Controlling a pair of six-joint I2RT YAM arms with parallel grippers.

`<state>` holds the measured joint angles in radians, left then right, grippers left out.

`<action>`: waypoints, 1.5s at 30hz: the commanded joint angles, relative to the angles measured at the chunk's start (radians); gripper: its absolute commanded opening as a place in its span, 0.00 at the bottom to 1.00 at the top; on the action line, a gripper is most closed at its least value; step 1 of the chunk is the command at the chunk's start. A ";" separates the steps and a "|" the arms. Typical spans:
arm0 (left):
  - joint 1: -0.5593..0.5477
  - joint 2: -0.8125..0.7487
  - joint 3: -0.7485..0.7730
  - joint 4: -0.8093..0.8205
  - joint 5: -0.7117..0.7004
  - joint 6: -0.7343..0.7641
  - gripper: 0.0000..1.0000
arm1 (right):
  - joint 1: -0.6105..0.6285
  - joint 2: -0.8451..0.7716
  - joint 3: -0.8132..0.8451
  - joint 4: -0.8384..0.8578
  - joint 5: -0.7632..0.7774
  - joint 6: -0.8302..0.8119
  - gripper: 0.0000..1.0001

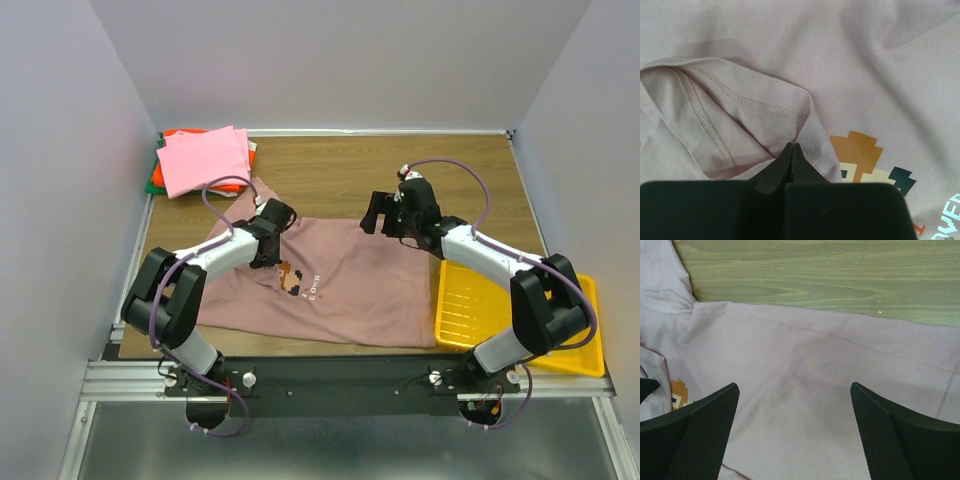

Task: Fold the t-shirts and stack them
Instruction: Fold the tshirt

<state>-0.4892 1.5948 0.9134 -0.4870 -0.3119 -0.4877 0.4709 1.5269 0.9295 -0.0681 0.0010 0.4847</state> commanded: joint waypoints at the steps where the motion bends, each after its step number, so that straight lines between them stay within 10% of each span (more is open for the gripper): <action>1: 0.000 -0.047 0.018 0.011 0.048 -0.002 0.00 | -0.005 0.004 -0.015 0.017 -0.006 -0.017 0.98; 45: -0.077 0.034 0.088 0.137 0.132 0.219 0.00 | -0.006 0.058 -0.001 0.013 -0.006 -0.026 0.98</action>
<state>-0.5545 1.6112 0.9745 -0.3729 -0.1864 -0.2955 0.4709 1.5604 0.9295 -0.0681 0.0010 0.4770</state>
